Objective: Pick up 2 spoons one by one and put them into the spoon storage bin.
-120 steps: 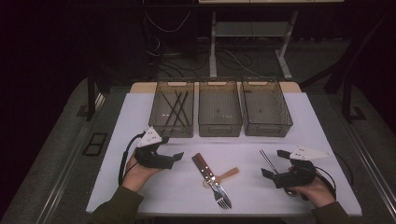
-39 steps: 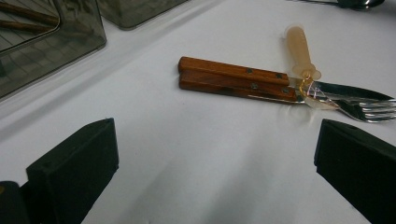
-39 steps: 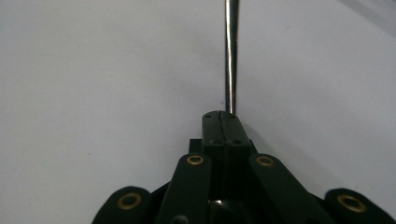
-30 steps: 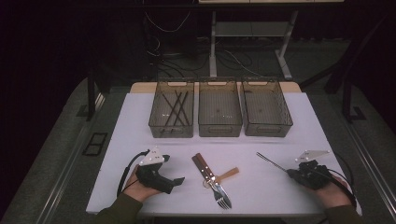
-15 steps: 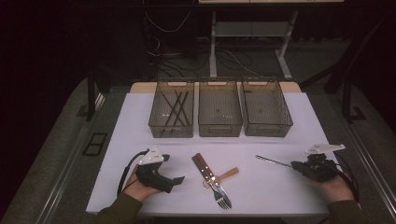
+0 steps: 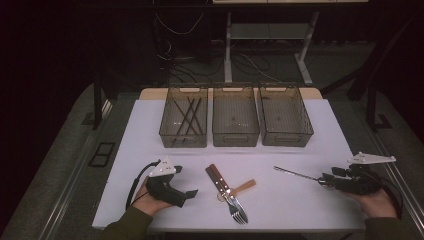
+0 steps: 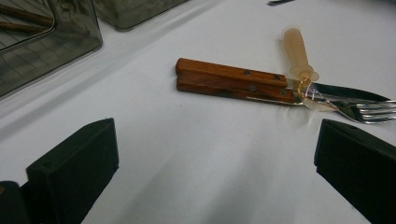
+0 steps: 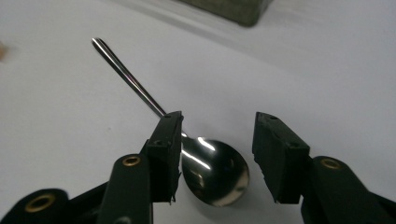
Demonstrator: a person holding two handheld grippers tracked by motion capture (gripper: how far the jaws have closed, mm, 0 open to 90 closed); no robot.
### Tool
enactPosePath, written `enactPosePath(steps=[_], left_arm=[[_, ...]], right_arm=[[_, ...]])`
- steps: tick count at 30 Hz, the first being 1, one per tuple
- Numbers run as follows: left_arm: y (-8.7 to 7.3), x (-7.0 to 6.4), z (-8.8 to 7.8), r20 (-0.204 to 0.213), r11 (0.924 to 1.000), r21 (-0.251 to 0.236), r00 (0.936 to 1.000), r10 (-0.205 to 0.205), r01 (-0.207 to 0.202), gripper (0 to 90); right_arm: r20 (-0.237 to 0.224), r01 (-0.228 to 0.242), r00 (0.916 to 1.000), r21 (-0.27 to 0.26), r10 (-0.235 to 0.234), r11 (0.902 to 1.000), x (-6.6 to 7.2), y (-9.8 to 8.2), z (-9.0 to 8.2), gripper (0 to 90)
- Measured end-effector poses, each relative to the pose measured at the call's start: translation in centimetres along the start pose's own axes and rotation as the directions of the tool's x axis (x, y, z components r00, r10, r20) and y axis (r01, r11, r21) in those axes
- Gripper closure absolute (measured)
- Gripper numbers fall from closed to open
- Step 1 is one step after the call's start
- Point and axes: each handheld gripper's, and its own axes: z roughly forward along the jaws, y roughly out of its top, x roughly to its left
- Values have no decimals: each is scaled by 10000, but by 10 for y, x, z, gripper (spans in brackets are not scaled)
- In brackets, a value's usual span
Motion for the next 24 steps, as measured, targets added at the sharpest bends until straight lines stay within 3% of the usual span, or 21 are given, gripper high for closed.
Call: enactPosePath(steps=[12, 24], left_arm=[[0, -1, 1, 37, 10000, 6, 10000, -12, 12, 0], [0, -1, 1, 54, 10000, 68, 10000, 46, -46, 0]], right_arm=[[-323, -101, 9994, 794, 127, 9968, -7, -11, 13, 497], [-571, 642, 9966, 802, -598, 9947, -2, -13, 11, 657]])
